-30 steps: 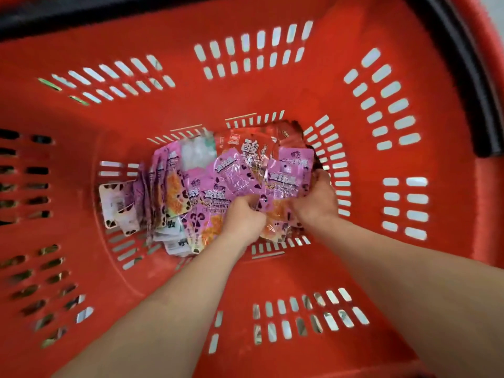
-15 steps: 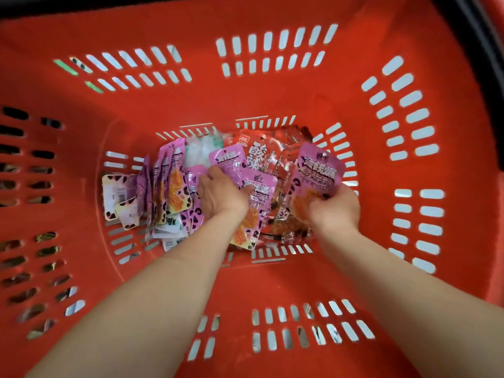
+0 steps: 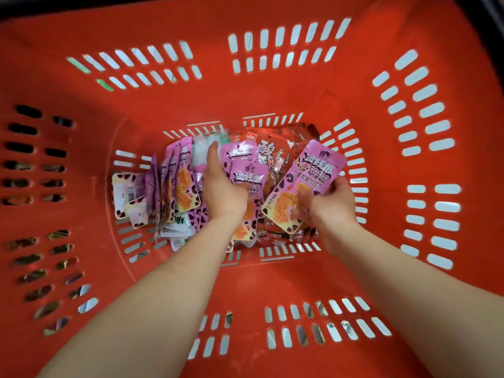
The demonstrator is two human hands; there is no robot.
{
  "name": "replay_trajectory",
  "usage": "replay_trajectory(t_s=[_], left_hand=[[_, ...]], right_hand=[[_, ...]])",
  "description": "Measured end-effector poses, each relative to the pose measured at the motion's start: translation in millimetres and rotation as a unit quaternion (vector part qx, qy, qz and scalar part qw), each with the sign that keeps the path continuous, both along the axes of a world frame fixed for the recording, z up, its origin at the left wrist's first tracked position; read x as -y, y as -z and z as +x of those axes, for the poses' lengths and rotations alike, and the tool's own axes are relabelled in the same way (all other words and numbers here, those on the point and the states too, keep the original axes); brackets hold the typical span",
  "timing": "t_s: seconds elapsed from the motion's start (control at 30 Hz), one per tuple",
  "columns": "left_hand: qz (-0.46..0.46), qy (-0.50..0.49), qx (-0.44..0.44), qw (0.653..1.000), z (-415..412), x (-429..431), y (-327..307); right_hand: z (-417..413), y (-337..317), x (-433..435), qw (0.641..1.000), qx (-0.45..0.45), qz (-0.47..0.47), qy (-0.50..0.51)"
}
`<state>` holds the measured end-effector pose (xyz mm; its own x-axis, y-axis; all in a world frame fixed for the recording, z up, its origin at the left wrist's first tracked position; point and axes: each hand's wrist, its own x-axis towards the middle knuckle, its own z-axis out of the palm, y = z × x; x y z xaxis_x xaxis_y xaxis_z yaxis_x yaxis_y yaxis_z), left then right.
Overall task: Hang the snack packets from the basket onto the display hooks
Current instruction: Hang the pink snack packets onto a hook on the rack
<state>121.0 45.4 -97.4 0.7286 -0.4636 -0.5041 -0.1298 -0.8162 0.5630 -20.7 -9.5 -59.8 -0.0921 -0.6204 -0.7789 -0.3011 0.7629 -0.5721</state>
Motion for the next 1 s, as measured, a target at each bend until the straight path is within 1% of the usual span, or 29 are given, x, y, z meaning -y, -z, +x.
replay_trajectory(t_s=[0.1,0.17,0.23,0.3,0.33,0.37,0.47,0.57,0.7,0.73,0.77,0.8,0.83,0.87,0.9,0.93,0.97,1.0], left_hand=[[-0.049,-0.108,-0.102,0.988,12,-1,-14],[-0.080,-0.146,-0.162,0.973,25,-4,-24],[-0.115,-0.175,-0.210,0.955,40,-5,-35],[-0.158,-0.207,-0.283,0.923,49,-3,-46],[-0.172,-0.215,-0.326,0.904,49,0,-52],[-0.174,-0.212,-0.359,0.892,47,2,-56],[-0.156,-0.186,-0.420,0.875,36,4,-62],[-0.145,-0.167,-0.458,0.861,33,1,-64],[-0.140,-0.144,-0.504,0.840,36,-6,-66],[-0.130,-0.131,-0.492,0.851,35,-8,-65],[-0.111,-0.103,-0.448,0.881,33,-10,-61],[-0.089,-0.057,-0.374,0.921,31,-12,-57],[-0.068,-0.004,-0.281,0.957,29,-15,-53],[-0.040,0.066,-0.179,0.981,26,-18,-48],[0.015,0.160,-0.085,0.983,24,-22,-42],[0.090,0.264,-0.017,0.960,22,-26,-36],[0.160,0.353,0.025,0.922,19,-31,-33],[0.210,0.414,0.045,0.885,19,-37,-26]], right_hand=[[0,-1,2,0.989,-0.025,-0.065,-0.128],[3,-6,4,0.969,-0.039,-0.098,-0.223],[8,-10,5,0.956,-0.033,-0.123,-0.266],[15,-13,3,0.970,0.021,-0.101,-0.222],[18,-15,2,0.977,0.053,-0.078,-0.193],[21,-18,0,0.978,0.076,-0.062,-0.186],[25,-25,-4,0.965,0.124,-0.074,-0.219],[25,-28,-5,0.958,0.140,-0.084,-0.235],[26,-33,-2,0.965,0.164,-0.015,-0.205],[27,-34,-2,0.967,0.163,0.002,-0.196],[28,-33,-2,0.971,0.151,0.012,-0.186],[28,-31,-2,0.975,0.135,0.016,-0.174],[28,-28,-2,0.981,0.117,0.016,-0.157],[27,-25,-1,0.986,0.096,0.012,-0.139],[24,-22,-1,0.989,0.074,0.008,-0.127],[21,-19,0,0.991,0.052,0.005,-0.122],[19,-16,0,0.992,0.033,0.005,-0.121],[16,-14,0,0.993,0.022,0.003,-0.119]])
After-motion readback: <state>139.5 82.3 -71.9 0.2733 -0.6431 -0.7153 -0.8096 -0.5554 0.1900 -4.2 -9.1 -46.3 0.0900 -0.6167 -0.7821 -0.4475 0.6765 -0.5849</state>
